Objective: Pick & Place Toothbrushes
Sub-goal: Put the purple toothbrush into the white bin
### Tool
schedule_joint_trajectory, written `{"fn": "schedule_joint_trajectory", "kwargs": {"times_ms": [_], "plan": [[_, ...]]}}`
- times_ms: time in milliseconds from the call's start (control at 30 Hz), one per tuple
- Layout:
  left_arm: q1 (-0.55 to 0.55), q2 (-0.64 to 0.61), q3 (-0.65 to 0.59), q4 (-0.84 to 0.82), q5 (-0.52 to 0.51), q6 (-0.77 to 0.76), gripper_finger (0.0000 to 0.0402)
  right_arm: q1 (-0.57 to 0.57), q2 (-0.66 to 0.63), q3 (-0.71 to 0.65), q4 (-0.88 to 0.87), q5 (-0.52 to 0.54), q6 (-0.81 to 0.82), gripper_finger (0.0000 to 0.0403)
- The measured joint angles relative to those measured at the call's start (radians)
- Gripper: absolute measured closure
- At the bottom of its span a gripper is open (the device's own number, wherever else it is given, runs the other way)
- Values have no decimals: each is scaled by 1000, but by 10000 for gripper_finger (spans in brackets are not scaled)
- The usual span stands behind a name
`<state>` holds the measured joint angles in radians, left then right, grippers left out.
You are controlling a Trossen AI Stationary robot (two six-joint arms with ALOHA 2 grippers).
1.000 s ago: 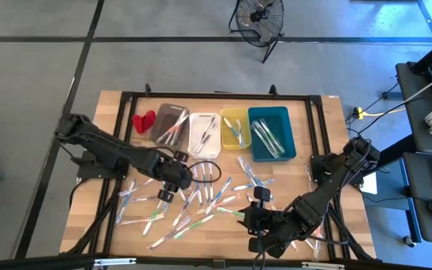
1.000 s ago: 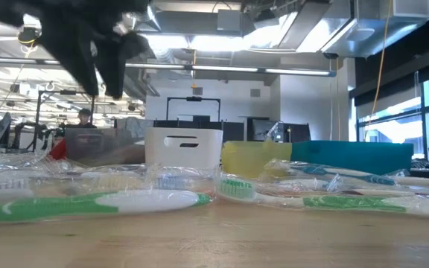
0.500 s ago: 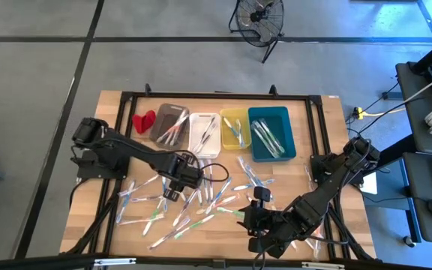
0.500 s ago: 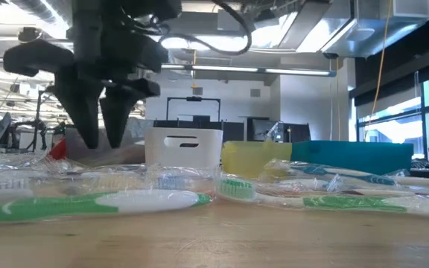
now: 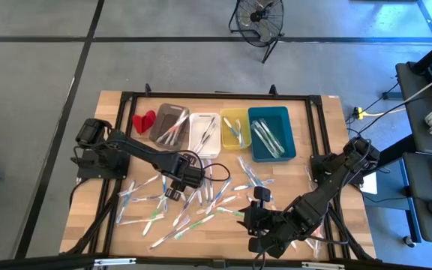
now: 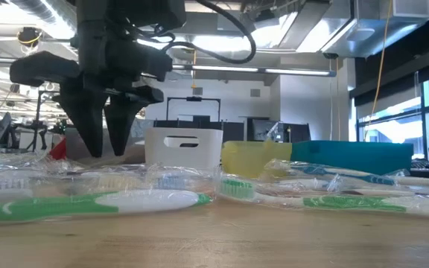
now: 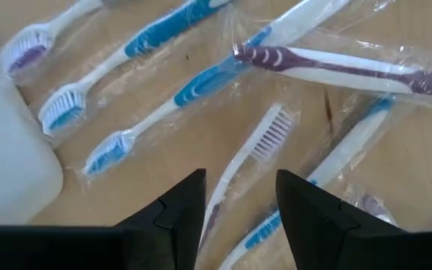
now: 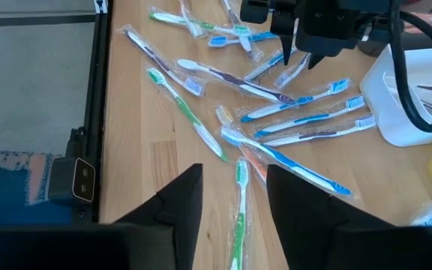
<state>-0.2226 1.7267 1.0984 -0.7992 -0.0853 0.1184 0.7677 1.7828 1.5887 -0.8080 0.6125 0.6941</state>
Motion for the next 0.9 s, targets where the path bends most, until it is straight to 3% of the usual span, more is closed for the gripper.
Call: {"fn": "schedule_joint_trajectory", "kwargs": {"times_ms": [400, 600, 900], "plan": [[4, 8, -114, 152, -1, 26, 247, 0, 0, 0, 4, 0, 0, 268], [42, 5, -157, 194, 65, 23, 253, 0, 0, 0, 4, 4, -1, 258], [65, 7, -161, 205, 74, 60, 332, 0, 0, 0, 7, 7, -2, 241]]}}
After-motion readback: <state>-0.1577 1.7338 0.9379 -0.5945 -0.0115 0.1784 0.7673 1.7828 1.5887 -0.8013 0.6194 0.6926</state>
